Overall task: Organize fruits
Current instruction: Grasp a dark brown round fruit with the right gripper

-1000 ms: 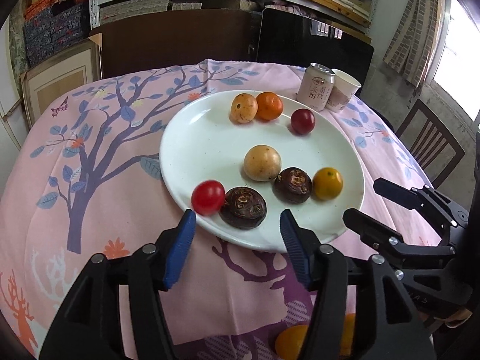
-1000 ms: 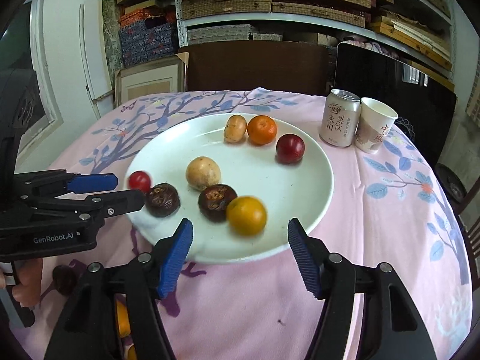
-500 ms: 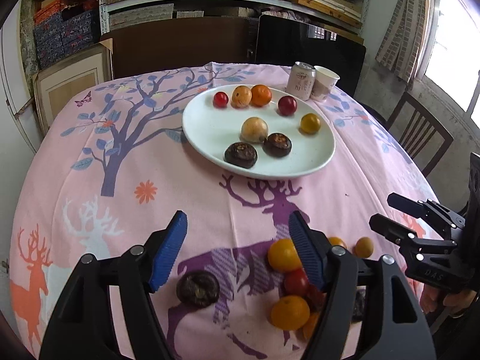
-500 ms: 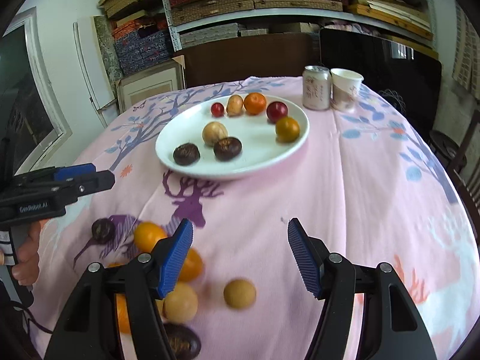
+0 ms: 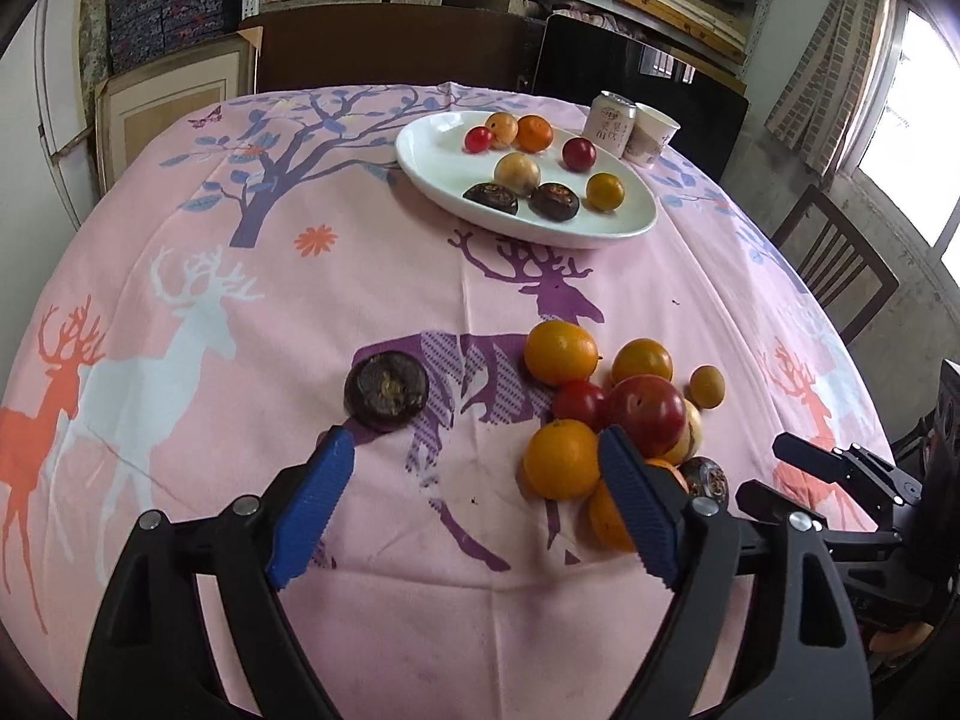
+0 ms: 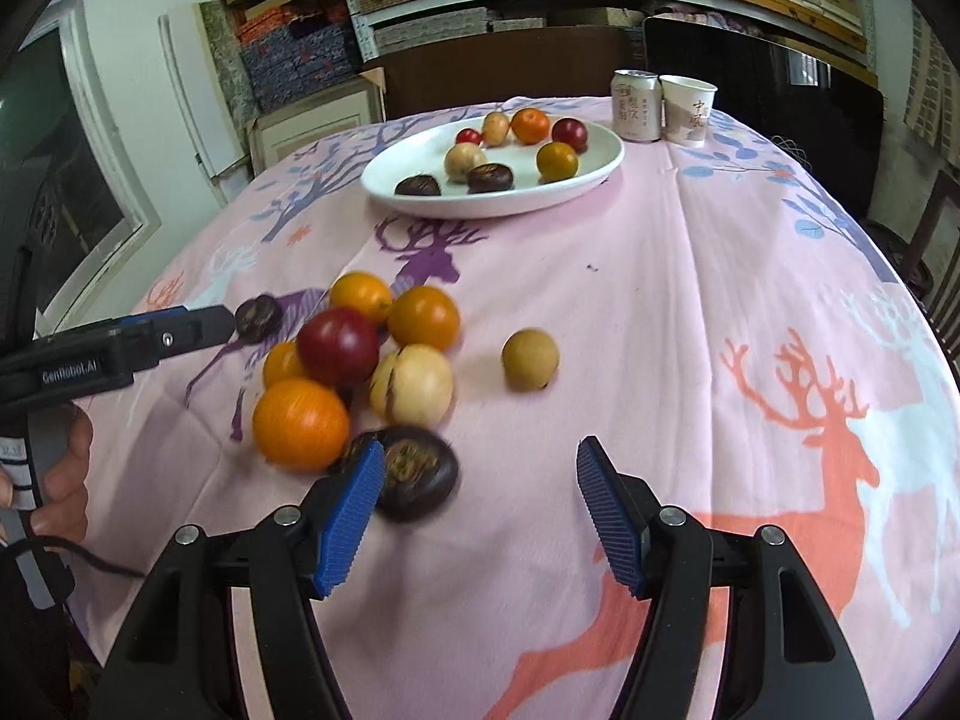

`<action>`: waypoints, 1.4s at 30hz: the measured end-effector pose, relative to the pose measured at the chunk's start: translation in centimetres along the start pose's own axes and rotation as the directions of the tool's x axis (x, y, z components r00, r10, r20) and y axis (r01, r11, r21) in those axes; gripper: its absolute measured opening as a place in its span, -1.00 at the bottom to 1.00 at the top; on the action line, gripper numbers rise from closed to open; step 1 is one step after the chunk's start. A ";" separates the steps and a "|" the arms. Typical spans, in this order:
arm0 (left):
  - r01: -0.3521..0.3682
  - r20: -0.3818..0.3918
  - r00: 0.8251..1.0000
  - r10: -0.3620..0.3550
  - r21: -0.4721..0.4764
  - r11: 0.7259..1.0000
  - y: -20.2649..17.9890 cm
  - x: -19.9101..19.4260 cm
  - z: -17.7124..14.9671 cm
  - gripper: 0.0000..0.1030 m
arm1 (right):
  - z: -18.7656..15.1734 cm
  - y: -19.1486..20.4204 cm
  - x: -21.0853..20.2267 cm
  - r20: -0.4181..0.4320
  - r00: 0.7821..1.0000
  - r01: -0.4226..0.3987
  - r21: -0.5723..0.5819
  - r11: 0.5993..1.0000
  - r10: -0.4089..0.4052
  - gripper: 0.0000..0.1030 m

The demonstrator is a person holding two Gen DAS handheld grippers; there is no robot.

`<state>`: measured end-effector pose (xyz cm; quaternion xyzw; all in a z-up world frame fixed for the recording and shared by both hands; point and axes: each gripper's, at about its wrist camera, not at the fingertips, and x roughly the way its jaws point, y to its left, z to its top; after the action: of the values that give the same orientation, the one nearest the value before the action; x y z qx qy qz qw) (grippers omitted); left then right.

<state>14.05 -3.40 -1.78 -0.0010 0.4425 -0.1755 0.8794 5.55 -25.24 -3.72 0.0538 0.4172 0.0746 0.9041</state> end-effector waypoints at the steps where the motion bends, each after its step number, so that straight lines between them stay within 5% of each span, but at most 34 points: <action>1: -0.004 0.000 1.000 0.004 -0.002 1.000 0.1 -0.1 -0.3 0.58 | -0.2 0.2 0.1 -0.009 1.000 -0.002 -0.009 1.000 0.002 0.31; 16: -0.022 -0.054 0.998 0.021 -0.021 1.000 1.6 1.2 -1.0 0.58 | 0.0 2.5 2.9 -0.091 0.996 0.012 -0.070 0.998 -0.018 0.26; 18: -0.027 -0.060 0.998 0.026 -0.020 0.999 1.7 1.5 -1.0 0.58 | 0.1 2.5 3.0 -0.085 0.996 0.002 -0.070 0.998 -0.008 0.16; 20: -0.037 -0.065 0.997 0.036 -0.018 0.999 1.9 1.9 -0.9 0.58 | 0.2 2.6 3.0 -0.080 0.997 -0.024 -0.067 0.997 0.019 -0.16; 31: -0.074 -0.102 0.992 0.071 -0.026 0.997 2.5 4.1 0.6 0.56 | 0.0 1.5 2.7 -0.058 0.996 -0.069 -0.005 0.998 0.068 -0.15; 37: -0.067 -0.134 0.989 0.061 -0.045 0.997 2.8 5.6 1.6 0.29 | -0.1 1.2 2.6 -0.054 0.994 -0.090 0.011 0.996 0.091 -0.15; 42: -0.119 -0.137 0.984 0.114 -0.030 0.992 2.6 5.9 2.0 -0.27 | -0.2 1.0 2.6 -0.053 0.993 -0.103 0.021 0.995 0.104 -0.15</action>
<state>19.66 -3.06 -5.55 0.0201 0.5036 -0.1152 0.8560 6.99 -23.80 -5.62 0.0815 0.4386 0.1188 0.8871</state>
